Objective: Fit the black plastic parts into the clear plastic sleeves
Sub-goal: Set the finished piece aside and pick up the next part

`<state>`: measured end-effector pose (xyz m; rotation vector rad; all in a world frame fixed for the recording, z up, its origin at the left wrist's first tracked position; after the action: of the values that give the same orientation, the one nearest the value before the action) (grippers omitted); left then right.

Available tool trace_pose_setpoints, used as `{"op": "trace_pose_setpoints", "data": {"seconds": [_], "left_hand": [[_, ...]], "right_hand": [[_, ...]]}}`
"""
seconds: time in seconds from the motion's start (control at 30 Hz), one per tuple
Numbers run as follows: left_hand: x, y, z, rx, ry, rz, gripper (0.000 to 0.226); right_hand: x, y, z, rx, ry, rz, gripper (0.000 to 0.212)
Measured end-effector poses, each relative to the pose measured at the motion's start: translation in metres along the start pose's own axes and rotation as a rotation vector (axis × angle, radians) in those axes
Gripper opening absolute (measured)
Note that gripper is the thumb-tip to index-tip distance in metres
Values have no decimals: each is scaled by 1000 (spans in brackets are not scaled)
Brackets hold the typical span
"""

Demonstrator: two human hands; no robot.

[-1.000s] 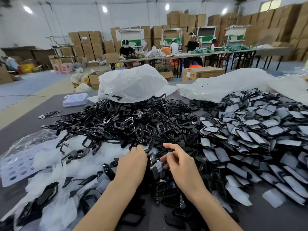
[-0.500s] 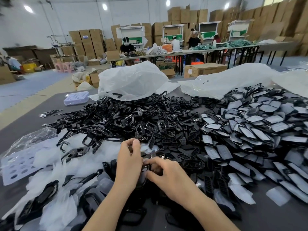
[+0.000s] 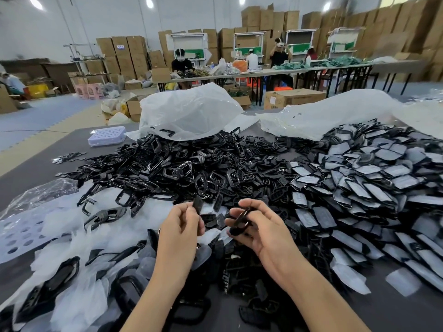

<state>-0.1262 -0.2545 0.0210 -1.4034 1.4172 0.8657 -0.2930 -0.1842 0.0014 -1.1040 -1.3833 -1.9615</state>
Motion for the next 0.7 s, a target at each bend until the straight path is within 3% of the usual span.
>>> {"op": "trace_pose_setpoints", "data": {"seconds": [0.2, 0.4, 0.53, 0.7], "left_hand": [[-1, 3, 3, 39, 46, -16, 20], [-2, 5, 7, 74, 47, -15, 21], [-7, 5, 9, 78, 31, 6, 17], [-26, 9, 16, 140, 85, 39, 10]], "right_hand": [[-3, 2, 3, 48, 197, -429, 27], [-3, 5, 4, 128, 194, -400, 54], [-7, 7, 3, 118, 210, -321, 36], [-11, 13, 10, 205, 342, -427, 19]]}}
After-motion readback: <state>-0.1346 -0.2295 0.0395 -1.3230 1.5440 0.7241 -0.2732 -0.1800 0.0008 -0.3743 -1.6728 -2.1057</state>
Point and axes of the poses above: each hand's wrist, its own z-axis away from the middle knuckle, its own y-axis out of the palm, x = y × z, the point moved 8 cm from there along -z, towards the middle knuckle, and after that the axes turned 2 degrees about y, right-handed, at the moved point
